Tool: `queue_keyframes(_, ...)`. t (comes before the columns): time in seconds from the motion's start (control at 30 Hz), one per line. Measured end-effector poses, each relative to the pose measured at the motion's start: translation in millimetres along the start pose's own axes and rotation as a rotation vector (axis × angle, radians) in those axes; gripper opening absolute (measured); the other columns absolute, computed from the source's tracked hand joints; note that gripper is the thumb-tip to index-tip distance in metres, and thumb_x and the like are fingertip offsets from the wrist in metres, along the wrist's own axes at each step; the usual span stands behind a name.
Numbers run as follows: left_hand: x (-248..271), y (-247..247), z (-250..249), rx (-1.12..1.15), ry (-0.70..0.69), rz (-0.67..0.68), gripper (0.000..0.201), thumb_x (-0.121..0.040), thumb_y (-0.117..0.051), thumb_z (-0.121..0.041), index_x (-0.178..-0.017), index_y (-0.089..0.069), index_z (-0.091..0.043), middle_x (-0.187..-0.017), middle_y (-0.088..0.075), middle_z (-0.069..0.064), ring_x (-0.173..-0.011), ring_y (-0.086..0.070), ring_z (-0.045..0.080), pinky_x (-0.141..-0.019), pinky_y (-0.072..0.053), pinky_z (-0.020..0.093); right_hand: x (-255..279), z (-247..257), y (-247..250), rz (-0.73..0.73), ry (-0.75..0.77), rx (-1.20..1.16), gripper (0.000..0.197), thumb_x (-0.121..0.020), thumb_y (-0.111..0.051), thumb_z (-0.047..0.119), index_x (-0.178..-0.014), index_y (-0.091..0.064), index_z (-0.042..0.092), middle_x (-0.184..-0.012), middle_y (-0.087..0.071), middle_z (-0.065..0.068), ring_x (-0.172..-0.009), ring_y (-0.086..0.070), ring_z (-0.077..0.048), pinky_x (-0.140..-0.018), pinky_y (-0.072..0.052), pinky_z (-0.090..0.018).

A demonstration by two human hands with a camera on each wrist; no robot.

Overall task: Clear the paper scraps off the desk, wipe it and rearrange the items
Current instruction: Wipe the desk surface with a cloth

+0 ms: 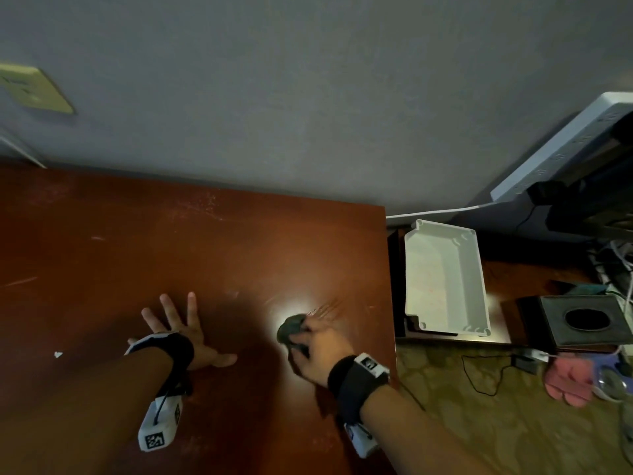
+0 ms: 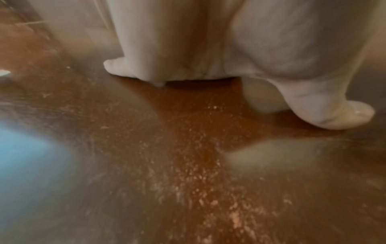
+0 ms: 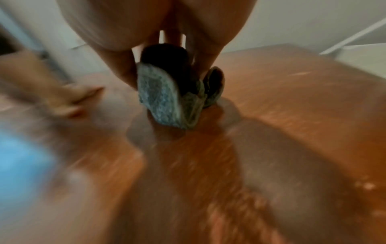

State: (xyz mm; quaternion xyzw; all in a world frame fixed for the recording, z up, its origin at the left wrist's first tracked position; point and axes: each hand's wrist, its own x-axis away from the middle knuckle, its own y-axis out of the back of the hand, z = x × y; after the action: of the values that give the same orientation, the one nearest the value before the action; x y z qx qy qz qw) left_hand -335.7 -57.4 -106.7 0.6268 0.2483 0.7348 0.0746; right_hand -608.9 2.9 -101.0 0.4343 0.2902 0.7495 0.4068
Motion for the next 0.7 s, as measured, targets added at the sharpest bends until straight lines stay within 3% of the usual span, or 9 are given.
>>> queue_keyframes(0.1,0.3,1.8,-0.3,0.003,0.011,0.004,0.155,-0.028,-0.057,-0.099,-0.114,0.056,-0.035,-0.118,0.065,0.013,-0.132,0.039,0.053,-0.111,-0.012,0.072,6.3,9.8,-19.5,0.054,0.108,-0.013,0.037,-0.092,-0.055,0.025,-0.127,-0.064,0.025,-0.134,-0.051,0.001,-0.125,-0.047,-0.025,-0.103,-0.036,-0.023)
queue_keyframes(0.2,1.0,2.3,-1.3,-0.005,0.014,-0.002,0.153,-0.032,-0.056,-0.099,-0.115,0.055,-0.034,-0.12,0.063,0.016,-0.133,0.037,0.054,-0.111,-0.012,0.072,-0.7,-6.4,-6.3,0.025,0.081,-0.023,0.034,-0.093,-0.056,0.02,-0.126,-0.064,0.027,-0.131,-0.055,0.004,-0.123,-0.049,-0.021,-0.102,-0.039,-0.025)
queue_keyframes(0.3,1.9,1.9,-1.2,-0.017,0.014,-0.005,0.151,-0.033,-0.054,-0.1,-0.112,0.055,-0.033,-0.121,0.063,0.017,-0.132,0.037,0.055,-0.112,-0.012,0.072,-18.4,-47.9,24.8,-0.131,-0.12,0.004,0.031,-0.086,-0.061,0.014,-0.113,-0.071,0.023,-0.122,-0.062,-0.002,-0.114,-0.056,-0.025,-0.098,-0.045,-0.027)
queue_keyframes(0.43,2.7,2.2,-3.4,-0.034,0.024,-0.006,0.151,-0.035,-0.053,-0.1,-0.113,0.056,-0.03,-0.122,0.062,0.02,-0.132,0.036,0.057,-0.112,-0.013,0.071,-37.8,-105.4,55.4,-0.339,-0.43,-0.011,0.014,-0.082,-0.066,0.004,-0.094,-0.072,0.004,-0.117,-0.057,-0.01,-0.104,-0.058,-0.032,-0.092,-0.041,-0.02)
queue_keyframes(0.53,1.8,2.7,-4.1,-0.049,0.031,-0.005,0.15,-0.037,-0.052,-0.1,-0.111,0.057,-0.029,-0.12,0.063,0.02,-0.132,0.036,0.057,-0.112,-0.015,0.07,-49.1,-107.5,54.1,-0.368,-0.453,-0.025,0.014,-0.08,-0.063,-0.001,-0.091,-0.071,0.004,-0.119,-0.055,-0.007,-0.103,-0.056,-0.032,-0.09,-0.045,-0.024)
queue_keyframes(0.7,1.6,3.6,-4.3,-0.059,0.054,0.001,0.152,-0.036,-0.053,-0.1,-0.112,0.058,-0.028,-0.118,0.064,0.02,-0.131,0.036,0.057,-0.112,-0.012,0.071,-50.6,-80.3,45.4,-0.377,-0.443,-0.076,0.016,-0.082,-0.068,0.008,-0.096,-0.076,0.008,-0.111,-0.063,-0.002,-0.103,-0.058,-0.026,-0.095,-0.048,-0.028)
